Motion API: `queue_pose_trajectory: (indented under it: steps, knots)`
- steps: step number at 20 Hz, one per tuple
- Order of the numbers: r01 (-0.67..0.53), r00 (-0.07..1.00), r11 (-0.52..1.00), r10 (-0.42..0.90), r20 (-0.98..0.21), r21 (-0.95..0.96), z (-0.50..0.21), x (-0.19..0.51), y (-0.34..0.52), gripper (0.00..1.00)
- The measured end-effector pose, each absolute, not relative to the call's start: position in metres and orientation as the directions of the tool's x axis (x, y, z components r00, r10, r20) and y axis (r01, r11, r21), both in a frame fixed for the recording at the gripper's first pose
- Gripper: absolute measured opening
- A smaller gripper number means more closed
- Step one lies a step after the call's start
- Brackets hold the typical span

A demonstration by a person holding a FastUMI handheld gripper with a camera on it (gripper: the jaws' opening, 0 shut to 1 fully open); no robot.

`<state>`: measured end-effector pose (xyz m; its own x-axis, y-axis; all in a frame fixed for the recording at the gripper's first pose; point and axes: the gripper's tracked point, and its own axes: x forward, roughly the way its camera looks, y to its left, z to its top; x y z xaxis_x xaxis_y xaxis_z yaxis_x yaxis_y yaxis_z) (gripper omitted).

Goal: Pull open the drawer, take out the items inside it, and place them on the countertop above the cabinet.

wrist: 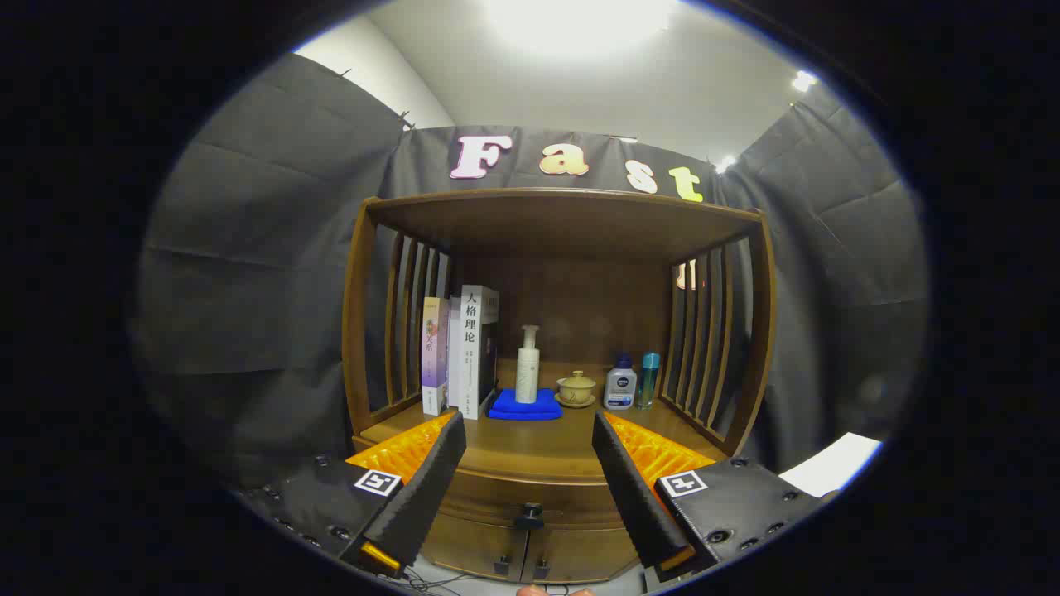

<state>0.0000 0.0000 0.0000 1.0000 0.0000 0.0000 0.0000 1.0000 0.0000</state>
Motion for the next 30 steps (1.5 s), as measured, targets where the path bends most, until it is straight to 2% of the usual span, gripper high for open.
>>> queue_pose_trajectory:
  steps: [8,19,30]
  knots:
    - [-0.005,0.999,1.000,0.005,-0.037,0.001,-0.014,0.002,0.004,0.98]
    - [0.056,0.998,0.997,-0.054,-0.029,0.055,-0.016,0.005,-0.020,0.97]
    - [0.062,0.996,0.998,-0.060,-0.064,0.023,-0.057,0.032,-0.017,0.98]
